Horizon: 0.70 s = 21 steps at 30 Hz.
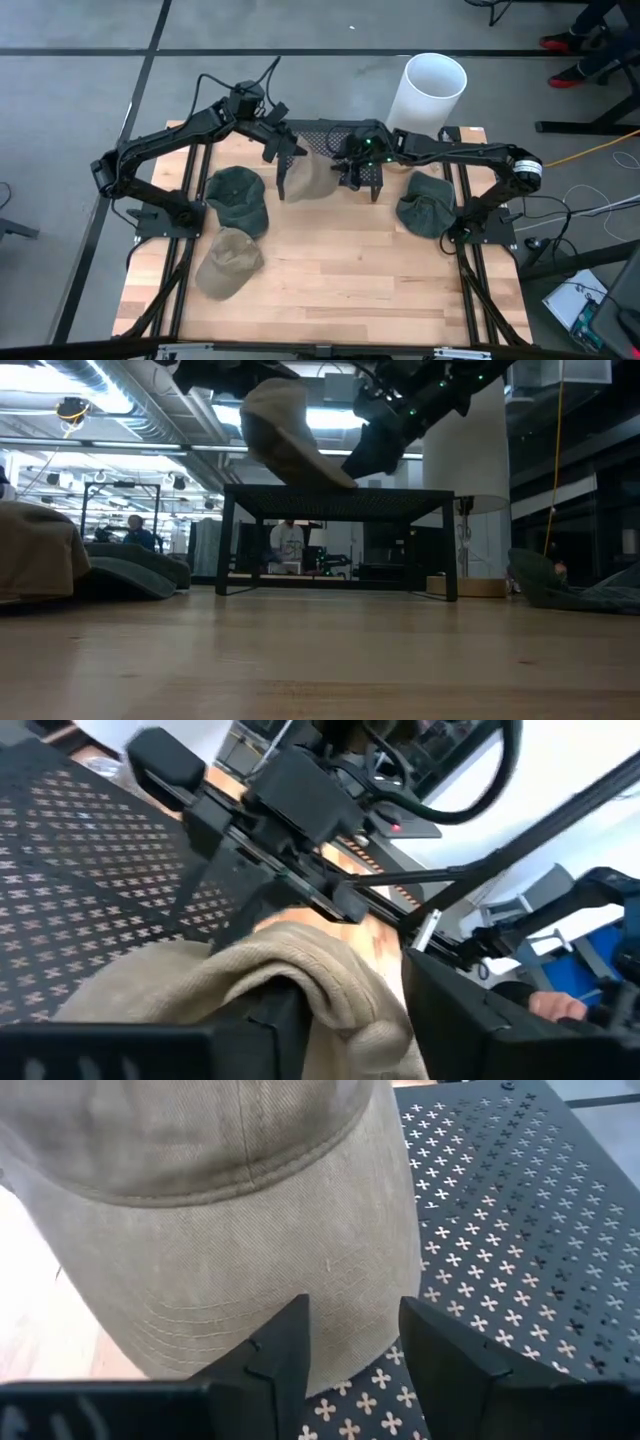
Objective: Pick & Place hat
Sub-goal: Put the right brown cap on the shelf
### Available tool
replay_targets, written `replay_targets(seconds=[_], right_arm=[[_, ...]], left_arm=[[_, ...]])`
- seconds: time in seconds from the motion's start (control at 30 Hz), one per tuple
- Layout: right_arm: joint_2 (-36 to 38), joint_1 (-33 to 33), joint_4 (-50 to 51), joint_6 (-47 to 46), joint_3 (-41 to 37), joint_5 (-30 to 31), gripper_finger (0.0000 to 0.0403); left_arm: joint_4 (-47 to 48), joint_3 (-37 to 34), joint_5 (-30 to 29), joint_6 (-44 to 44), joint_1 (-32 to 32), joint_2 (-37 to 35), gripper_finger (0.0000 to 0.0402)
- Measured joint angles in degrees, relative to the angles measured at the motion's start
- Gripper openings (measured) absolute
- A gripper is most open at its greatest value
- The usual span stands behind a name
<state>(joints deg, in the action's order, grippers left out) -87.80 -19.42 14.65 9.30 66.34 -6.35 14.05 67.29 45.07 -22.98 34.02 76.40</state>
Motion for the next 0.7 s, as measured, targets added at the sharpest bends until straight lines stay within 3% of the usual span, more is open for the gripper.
replay_targets(seconds=[0.17,0.47,0.7], right_arm=[[-0.51,-0.35,0.95,0.28,0.11,0.37,0.0155],[-0.84,-1.54,4.36,1.66,-0.19,4.51,0.0155],[-0.90,-1.49,3.92,1.64,-0.19,3.96,0.0155]], left_arm=[[2.40,0.00,0.18,-2.15,0.04,-0.02,0.0164],[16.41,0.00,0.37,-0.08,4.63,-4.57,0.0151],[18.07,0.00,-0.41,-1.23,4.19,-8.08,0.0148]])
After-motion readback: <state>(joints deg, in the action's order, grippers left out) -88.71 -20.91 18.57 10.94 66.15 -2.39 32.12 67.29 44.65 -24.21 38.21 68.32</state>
